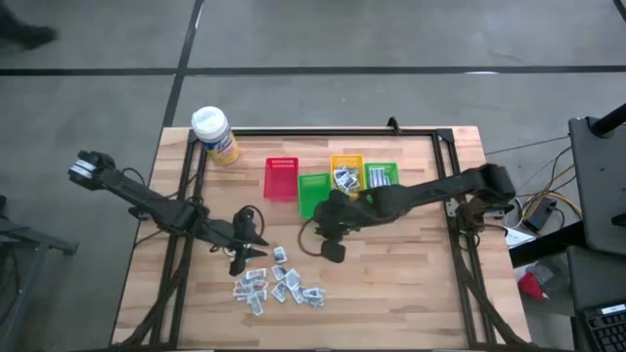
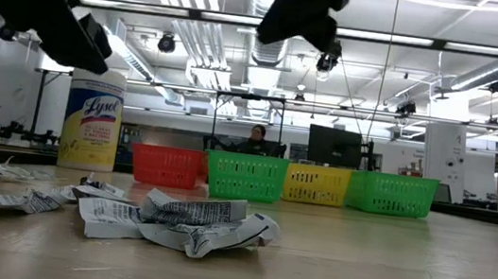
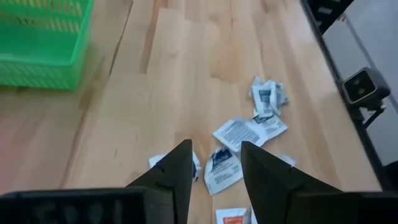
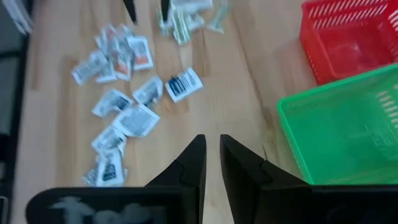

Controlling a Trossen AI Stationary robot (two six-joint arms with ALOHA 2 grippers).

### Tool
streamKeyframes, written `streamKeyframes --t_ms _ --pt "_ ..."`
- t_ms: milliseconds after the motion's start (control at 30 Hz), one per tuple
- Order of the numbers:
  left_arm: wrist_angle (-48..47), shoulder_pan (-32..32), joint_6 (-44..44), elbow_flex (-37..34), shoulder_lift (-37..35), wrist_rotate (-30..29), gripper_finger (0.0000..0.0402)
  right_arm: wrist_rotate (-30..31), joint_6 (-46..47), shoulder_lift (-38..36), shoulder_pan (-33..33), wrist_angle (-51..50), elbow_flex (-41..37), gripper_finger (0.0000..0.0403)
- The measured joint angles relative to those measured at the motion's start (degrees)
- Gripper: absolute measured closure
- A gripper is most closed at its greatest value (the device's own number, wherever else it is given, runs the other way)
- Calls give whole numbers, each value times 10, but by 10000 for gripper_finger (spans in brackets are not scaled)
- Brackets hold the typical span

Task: Pick & Place First Aid Supplies
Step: Put the alcohol pad into the yellow basket

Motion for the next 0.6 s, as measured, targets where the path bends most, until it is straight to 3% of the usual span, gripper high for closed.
streamKeyframes --t_ms 300,467,600 --pt "18 1 -31 13 40 1 271 0 11 -124 0 104 -161 359" --pt "11 1 -38 61 87 0 271 0 10 -187 -1 178 -244 359" --pt "-59 5 -36 117 140 -3 271 -1 11 -241 -1 230 -300 359"
